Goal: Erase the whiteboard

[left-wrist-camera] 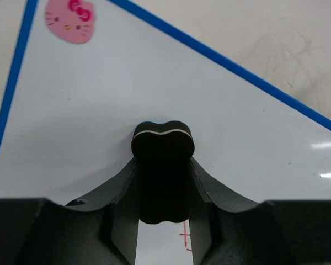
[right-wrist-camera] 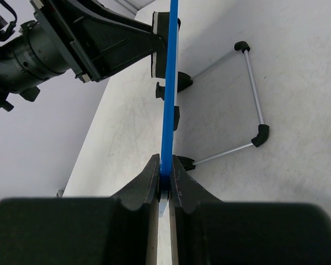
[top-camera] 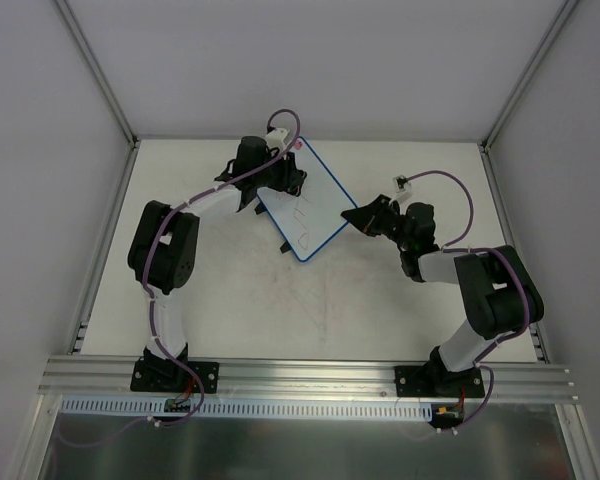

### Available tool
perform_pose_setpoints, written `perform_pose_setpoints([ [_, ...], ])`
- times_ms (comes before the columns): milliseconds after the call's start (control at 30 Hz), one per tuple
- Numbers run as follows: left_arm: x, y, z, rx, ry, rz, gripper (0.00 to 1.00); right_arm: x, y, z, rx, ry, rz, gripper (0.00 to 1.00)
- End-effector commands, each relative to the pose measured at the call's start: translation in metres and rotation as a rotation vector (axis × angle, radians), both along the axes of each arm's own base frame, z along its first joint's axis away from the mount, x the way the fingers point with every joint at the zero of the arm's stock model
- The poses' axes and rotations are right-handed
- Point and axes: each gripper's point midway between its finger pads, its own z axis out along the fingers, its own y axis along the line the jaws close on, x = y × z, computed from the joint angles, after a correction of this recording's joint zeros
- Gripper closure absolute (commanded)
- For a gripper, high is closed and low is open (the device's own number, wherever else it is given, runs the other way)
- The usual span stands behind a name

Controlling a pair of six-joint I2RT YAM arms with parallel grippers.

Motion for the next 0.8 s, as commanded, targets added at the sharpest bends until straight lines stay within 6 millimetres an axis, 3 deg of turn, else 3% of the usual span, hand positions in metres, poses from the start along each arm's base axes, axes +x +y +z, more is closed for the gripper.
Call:
perform_pose_setpoints([
  [0,-0.058,-0.063,0.006,-0.011,-0.026,-0.29,0.95,-0.006,0.016,0.021,-0.014,-0.11,0.087,1.0],
  [267,-0.086,-0.086,0.006,-0.009,-0.036,-0.424,0.95,-0.006,0.016,0.024,-0.012,-0.117,0.09,1.0],
  [433,-0.095,-0.09,-0.003,0.043,-0.036,-0.463,0.95,-0.006,0.016,0.024,-0.012,-0.117,0.09,1.0],
  [767,-0.066,-0.071,-0.024,0.085,0.042,-0.304,0.95,-0.005,0.015,0.022,-0.015,-0.112,0.086,1.0],
])
